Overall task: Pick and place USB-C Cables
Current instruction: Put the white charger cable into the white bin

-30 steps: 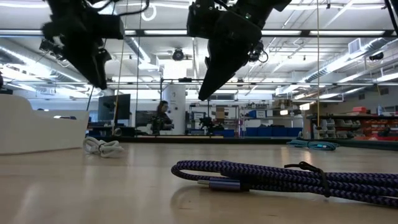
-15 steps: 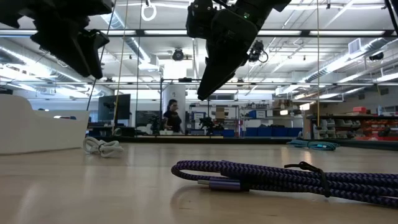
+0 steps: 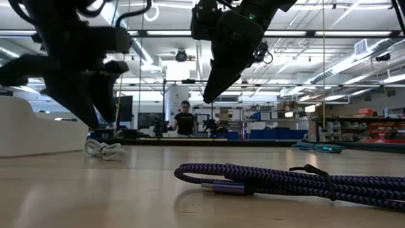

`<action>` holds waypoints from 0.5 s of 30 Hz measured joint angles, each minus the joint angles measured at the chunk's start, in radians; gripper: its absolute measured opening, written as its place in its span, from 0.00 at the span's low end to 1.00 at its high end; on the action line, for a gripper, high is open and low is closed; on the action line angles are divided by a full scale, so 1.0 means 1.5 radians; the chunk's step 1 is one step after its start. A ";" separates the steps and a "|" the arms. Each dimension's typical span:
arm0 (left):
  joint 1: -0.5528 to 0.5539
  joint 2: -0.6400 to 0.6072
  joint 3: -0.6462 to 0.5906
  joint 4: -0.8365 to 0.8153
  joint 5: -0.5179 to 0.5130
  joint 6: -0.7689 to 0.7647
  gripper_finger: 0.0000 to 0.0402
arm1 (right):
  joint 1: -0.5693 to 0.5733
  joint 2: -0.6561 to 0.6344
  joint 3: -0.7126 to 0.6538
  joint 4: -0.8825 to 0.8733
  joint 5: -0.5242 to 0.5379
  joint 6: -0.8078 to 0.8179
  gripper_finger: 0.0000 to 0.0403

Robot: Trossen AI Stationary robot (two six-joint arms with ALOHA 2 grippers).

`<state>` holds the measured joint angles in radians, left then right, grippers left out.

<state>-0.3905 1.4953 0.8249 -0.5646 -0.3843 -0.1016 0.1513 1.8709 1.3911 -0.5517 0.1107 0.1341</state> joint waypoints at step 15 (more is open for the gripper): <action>0.015 0.109 0.001 0.039 -0.005 0.047 0.43 | 0.000 0.000 0.000 -0.021 0.000 0.003 0.42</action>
<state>-0.3677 1.6595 0.8260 -0.5055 -0.3925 -0.0314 0.1513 1.8709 1.3911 -0.5838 0.1105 0.1387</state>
